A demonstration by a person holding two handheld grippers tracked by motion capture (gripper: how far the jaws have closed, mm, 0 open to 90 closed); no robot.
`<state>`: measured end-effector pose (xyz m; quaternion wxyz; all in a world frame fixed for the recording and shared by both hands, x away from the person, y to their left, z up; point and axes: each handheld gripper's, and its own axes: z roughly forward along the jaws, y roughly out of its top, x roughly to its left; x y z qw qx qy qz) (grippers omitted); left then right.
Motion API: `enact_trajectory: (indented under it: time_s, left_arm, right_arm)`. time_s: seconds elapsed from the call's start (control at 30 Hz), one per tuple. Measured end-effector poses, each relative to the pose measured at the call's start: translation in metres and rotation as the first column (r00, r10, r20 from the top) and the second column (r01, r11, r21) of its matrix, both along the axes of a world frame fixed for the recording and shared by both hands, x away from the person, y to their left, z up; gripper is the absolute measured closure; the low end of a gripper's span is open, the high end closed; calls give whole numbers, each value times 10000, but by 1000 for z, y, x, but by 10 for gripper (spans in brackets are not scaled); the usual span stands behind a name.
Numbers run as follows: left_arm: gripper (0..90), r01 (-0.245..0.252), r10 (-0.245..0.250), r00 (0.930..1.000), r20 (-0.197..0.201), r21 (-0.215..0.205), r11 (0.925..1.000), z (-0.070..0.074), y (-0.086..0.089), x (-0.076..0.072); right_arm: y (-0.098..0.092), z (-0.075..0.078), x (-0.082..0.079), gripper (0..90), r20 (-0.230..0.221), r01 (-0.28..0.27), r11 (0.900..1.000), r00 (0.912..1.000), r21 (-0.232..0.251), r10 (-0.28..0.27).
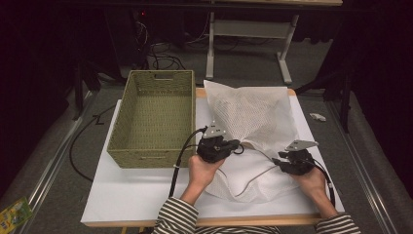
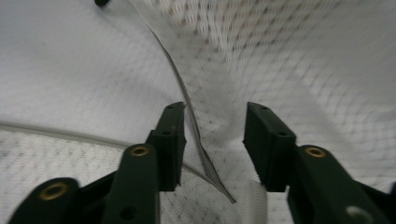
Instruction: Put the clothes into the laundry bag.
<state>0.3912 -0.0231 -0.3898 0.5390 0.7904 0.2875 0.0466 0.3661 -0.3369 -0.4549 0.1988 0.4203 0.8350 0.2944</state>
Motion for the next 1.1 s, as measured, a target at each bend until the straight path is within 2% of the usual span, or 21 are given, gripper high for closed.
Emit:
enact_trajectory:
  time_s: [0.07, 0.13, 0.2, 0.27, 0.37, 0.5, 0.83, 1.07, 1.1]
  left_arm:
    - [878, -5, 5, 10000, -15, -19, 10000, 0, 1, 0]
    - [877, 7, -7, 10000, -26, 2, 10000, -1, 0, 0]
    - [877, 8, -8, 10000, -19, 6, 10000, -1, 0, 0]
    - [877, -8, 8, 10000, -36, 2, 10000, -1, 0, 0]
    - [877, -26, 26, 10000, -26, 12, 10000, 0, 0, 0]
    - [877, -41, 41, 10000, -23, 52, 10000, 0, 0, 0]
    - [872, -5, 5, 10000, -22, 147, 9999, -1, 1, -1]
    - [868, 5, -4, 10000, -41, 302, 9995, -4, 2, -3]
    - [868, 17, -14, 10000, -70, 408, 9992, -5, 2, -4]
  right_arm:
    - [2, -7, 3, 522, -311, 6, 10000, 9995, -82, -9]
    - [5, -8, 2, 522, -349, -36, 9997, 9994, -254, 27]
    - [6, -10, 1, 590, -453, -209, 9996, 9988, -215, 199]
    - [5, -10, 0, 700, -487, -365, 9991, 9982, -205, 354]
    - [3, -11, -4, 802, -143, -393, 9985, 9991, -371, 388]
    - [-4, -10, -8, 895, 101, -375, 9989, 9992, -289, 378]
    - [-24, 1, -29, 900, 676, -212, 9997, 9975, 106, 204]
    - [-35, 8, -43, 900, 993, -174, 9996, 9949, 216, 152]
    - [-39, 9, -49, 900, 1028, -104, 9995, 9947, 284, 74]
